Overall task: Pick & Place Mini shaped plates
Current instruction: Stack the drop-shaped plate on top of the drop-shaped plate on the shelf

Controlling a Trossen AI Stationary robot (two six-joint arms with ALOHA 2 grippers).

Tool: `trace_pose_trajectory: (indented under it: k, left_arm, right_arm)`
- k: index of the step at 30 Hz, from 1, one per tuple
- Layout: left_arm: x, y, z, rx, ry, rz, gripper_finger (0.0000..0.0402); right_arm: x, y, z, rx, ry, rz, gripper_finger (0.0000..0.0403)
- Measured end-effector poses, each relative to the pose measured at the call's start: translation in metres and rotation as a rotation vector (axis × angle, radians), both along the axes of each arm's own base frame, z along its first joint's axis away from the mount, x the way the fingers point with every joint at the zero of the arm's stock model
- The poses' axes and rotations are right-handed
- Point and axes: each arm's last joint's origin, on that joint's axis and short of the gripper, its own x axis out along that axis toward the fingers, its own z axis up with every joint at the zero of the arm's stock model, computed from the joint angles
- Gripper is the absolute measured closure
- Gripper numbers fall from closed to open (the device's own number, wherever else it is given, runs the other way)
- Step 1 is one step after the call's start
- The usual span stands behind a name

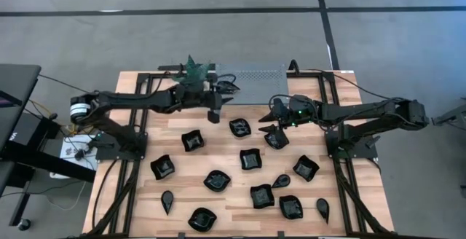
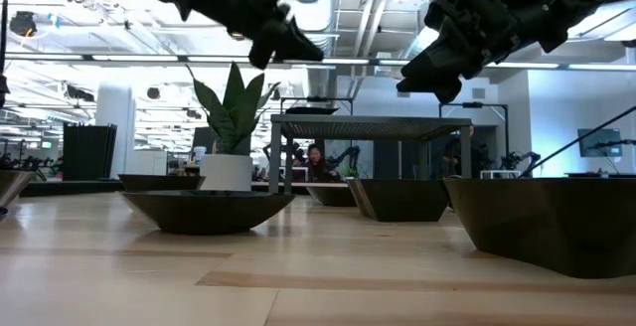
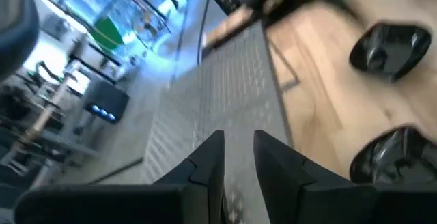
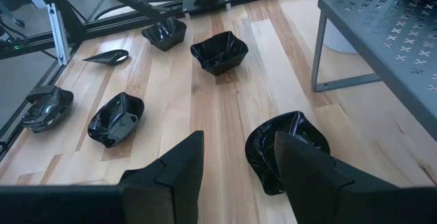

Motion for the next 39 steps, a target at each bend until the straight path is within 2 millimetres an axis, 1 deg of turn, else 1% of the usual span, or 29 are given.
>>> trace_pose_trajectory:
  k: [2,5,9,14,17,24,28,33,39]
  left_arm:
    - [-0.003,-0.002,0.004,0.014,0.001,0.037,0.0320]
    - [-0.008,0.007,0.000,-0.001,0.048,0.102,0.0319]
    - [-0.010,0.022,-0.014,-0.087,0.109,0.165,0.0321]
    - [-0.006,0.042,-0.035,-0.109,0.171,0.224,0.0321]
    - [-0.005,0.047,-0.042,-0.113,0.194,0.234,0.0320]
    - [-0.006,0.047,-0.039,-0.105,0.177,0.235,0.0323]
    - [-0.008,0.051,-0.039,-0.112,0.175,0.235,0.0323]
    - [-0.009,0.055,-0.039,-0.150,0.164,0.190,0.0323]
    - [-0.010,0.056,-0.039,-0.157,0.163,0.180,0.0323]
  right_arm:
    - [0.000,0.000,0.000,0.000,0.000,0.000,0.0228]
    - [0.000,0.000,0.000,0.000,0.000,0.000,0.0228]
    - [0.000,0.000,0.000,-0.001,-0.001,-0.001,0.0228]
    - [0.000,0.000,0.000,-0.001,-0.004,-0.001,0.0228]
    - [0.000,0.000,0.001,-0.002,-0.006,-0.001,0.0228]
    - [0.000,0.000,0.000,-0.047,-0.007,0.019,0.0228]
    - [0.000,0.000,0.000,-0.047,-0.007,0.018,0.0228]
    - [0.000,0.000,0.000,-0.047,-0.007,0.019,0.0228]
    - [0.000,0.000,0.000,-0.048,-0.007,0.019,0.0228]
